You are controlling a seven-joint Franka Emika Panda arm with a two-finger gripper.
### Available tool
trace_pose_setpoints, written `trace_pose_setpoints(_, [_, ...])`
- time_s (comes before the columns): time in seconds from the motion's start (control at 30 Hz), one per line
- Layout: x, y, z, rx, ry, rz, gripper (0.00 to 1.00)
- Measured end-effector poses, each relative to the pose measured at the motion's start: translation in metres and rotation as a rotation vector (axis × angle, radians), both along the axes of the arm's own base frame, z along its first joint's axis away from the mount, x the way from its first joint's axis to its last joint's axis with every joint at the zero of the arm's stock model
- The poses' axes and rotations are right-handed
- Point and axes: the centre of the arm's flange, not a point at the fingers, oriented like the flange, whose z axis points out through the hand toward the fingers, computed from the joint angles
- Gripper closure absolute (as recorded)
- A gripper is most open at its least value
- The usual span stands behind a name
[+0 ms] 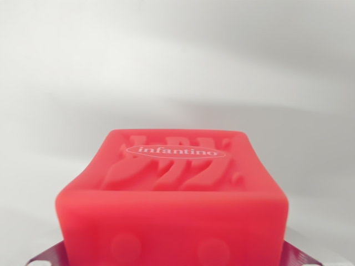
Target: Destack cube
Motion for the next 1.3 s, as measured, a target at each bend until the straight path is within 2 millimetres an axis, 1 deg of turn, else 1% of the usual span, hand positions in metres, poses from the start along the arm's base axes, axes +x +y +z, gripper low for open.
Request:
trace_pose_setpoints(0.37, [0.000, 0.000, -0.028, 0.000, -0.001, 0.000, 1.00])
trace_pose_setpoints(0.77, [0.000, 0.000, -0.048, 0.000, -0.002, 0.000, 1.00])
trace_pose_setpoints(0.9, [0.000, 0.000, -0.053, 0.000, -0.001, 0.000, 1.00])
trace_pose_setpoints(1.2, [0.000, 0.000, -0.058, -0.001, -0.003, 0.000, 1.00])
trace_pose_setpoints(1.23, [0.000, 0.000, -0.058, -0.001, -0.003, 0.000, 0.00])
trace_pose_setpoints(1.3, [0.000, 0.000, -0.058, -0.001, -0.003, 0.000, 0.00])
